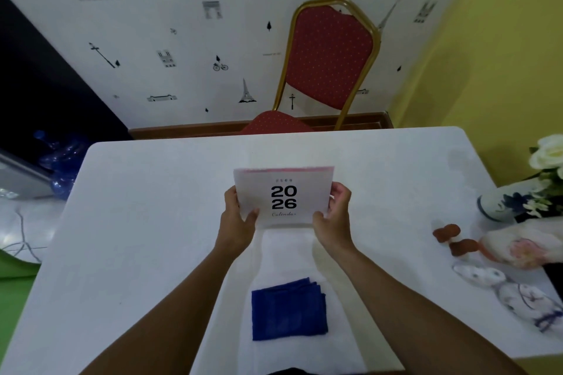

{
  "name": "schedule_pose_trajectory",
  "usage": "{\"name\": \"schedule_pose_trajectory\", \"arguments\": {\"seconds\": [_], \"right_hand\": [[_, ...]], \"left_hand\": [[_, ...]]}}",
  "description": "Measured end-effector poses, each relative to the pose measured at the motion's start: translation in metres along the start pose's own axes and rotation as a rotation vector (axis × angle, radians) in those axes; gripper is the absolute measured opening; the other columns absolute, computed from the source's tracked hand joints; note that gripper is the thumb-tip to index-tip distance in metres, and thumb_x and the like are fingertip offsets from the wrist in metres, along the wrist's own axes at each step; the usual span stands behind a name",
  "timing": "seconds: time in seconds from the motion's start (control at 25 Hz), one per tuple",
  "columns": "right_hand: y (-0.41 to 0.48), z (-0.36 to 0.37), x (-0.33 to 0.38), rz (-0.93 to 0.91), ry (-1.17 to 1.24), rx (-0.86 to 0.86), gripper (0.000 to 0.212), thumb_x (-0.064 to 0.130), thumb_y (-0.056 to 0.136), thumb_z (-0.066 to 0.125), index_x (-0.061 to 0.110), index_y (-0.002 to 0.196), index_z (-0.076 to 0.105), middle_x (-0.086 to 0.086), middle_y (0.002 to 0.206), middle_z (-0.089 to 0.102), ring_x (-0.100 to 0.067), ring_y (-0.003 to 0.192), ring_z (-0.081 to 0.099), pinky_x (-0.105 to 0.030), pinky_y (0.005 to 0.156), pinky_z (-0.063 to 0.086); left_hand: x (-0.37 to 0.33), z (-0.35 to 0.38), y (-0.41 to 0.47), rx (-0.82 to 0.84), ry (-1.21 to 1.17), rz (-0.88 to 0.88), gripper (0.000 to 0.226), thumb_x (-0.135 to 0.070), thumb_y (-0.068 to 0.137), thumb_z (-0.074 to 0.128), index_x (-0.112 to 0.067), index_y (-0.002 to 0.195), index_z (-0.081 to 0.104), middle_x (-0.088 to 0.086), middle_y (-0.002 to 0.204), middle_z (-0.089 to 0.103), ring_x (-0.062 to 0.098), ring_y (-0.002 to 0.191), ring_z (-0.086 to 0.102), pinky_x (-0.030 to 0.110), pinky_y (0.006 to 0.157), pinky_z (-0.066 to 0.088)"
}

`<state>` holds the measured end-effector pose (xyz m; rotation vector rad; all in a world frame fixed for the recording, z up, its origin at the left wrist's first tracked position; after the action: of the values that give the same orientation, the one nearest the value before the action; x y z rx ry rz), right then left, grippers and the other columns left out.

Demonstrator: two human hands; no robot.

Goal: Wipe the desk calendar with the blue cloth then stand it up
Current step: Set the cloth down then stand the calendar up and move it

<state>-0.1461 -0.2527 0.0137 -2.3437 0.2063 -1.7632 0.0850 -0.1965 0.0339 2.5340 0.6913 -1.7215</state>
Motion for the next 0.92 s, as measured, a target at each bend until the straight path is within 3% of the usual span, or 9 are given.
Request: {"name": "schedule_pose_trajectory", "arguments": {"seconds": [0.2, 0.36, 0.48, 0.56, 0.6, 0.68, 0.76, 0.92], "right_hand": [[0.0, 0.001, -0.024, 0.022, -0.079, 0.037, 0.071, -0.01, 0.079, 0.051, 0.043, 0.121, 0.03, 0.023, 0.12, 0.054, 0.002, 0.112, 0.058, -0.009, 0.074, 0.054], [-0.001, 0.002, -0.04, 0.047, -0.139, 0.102, 0.067, -0.005, 0.082, 0.054, 0.044, 0.123, 0.034, 0.028, 0.115, 0.055, 0.004, 0.105, 0.057, 0.0, 0.066, 0.049], [0.0, -0.004, -0.047, 0.04, -0.242, 0.155, 0.063, 0.003, 0.082, 0.055, 0.049, 0.122, 0.041, 0.032, 0.113, 0.056, -0.003, 0.11, 0.058, 0.001, 0.07, 0.045], [0.001, -0.012, -0.047, -0.008, -0.32, 0.219, 0.07, 0.008, 0.081, 0.052, 0.062, 0.124, 0.041, 0.026, 0.119, 0.058, -0.009, 0.119, 0.057, -0.006, 0.087, 0.045], [0.002, -0.015, -0.045, -0.068, -0.372, 0.271, 0.075, 0.009, 0.08, 0.05, 0.063, 0.131, 0.04, 0.022, 0.129, 0.057, -0.013, 0.127, 0.053, -0.016, 0.102, 0.045], [0.006, -0.019, -0.047, -0.209, -0.547, 0.416, 0.08, 0.008, 0.082, 0.048, 0.047, 0.151, 0.036, 0.013, 0.16, 0.04, -0.019, 0.15, 0.033, -0.04, 0.126, 0.024], [0.01, -0.021, -0.056, -0.321, -0.792, 0.535, 0.076, 0.006, 0.088, 0.047, 0.03, 0.16, 0.033, 0.009, 0.173, 0.016, -0.017, 0.16, 0.01, -0.048, 0.13, 0.007], [0.012, -0.023, -0.069, -0.454, -0.992, 0.561, 0.065, 0.007, 0.095, 0.045, 0.016, 0.159, 0.038, -0.001, 0.173, 0.015, -0.022, 0.161, 0.007, -0.052, 0.129, 0.011]], "left_hand": [[0.015, 0.012, 0.001, 0.05, 0.051, -0.036, 0.048, -0.014, 0.095, 0.055, -0.029, 0.133, 0.03, -0.012, 0.121, 0.052, 0.016, 0.112, 0.053, 0.041, 0.094, 0.051], [0.033, 0.016, 0.005, 0.107, 0.117, -0.082, 0.052, -0.017, 0.097, 0.053, -0.026, 0.142, 0.029, -0.002, 0.14, 0.05, 0.024, 0.126, 0.05, 0.046, 0.102, 0.045], [0.045, 0.017, 0.005, 0.189, 0.179, -0.063, 0.052, -0.014, 0.098, 0.047, -0.036, 0.141, 0.028, -0.001, 0.144, 0.046, 0.028, 0.131, 0.047, 0.048, 0.104, 0.042], [0.053, 0.016, 0.006, 0.264, 0.31, -0.01, 0.062, -0.006, 0.098, 0.042, -0.041, 0.145, 0.02, -0.002, 0.153, 0.035, 0.031, 0.142, 0.031, 0.053, 0.114, 0.03], [0.057, 0.014, 0.007, 0.298, 0.414, 0.018, 0.07, -0.004, 0.097, 0.041, -0.04, 0.149, 0.011, -0.002, 0.159, 0.024, 0.031, 0.147, 0.018, 0.054, 0.118, 0.02], [0.065, 0.008, 0.011, 0.349, 0.645, 0.099, 0.081, -0.008, 0.096, 0.043, -0.039, 0.151, -0.009, -0.006, 0.164, 0.0, 0.027, 0.15, -0.005, 0.052, 0.12, 0.006], [0.072, 0.006, 0.015, 0.407, 0.843, 0.187, 0.079, -0.017, 0.098, 0.04, -0.037, 0.148, -0.017, -0.007, 0.162, -0.013, 0.024, 0.148, -0.016, 0.049, 0.12, 0.002], [0.086, 0.012, 0.017, 0.453, 0.999, 0.241, 0.073, -0.028, 0.099, 0.036, -0.032, 0.151, -0.014, -0.003, 0.162, -0.015, 0.023, 0.146, -0.019, 0.048, 0.12, 0.002]]}}
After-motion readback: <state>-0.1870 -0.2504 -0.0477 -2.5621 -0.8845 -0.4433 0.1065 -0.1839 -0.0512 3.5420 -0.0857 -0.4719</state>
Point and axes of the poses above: each hand's wrist, its own y-axis towards the middle knuckle, its own z-axis out of the palm, x = y × z, the point moved 7 cm from there along y, towards the middle knuckle
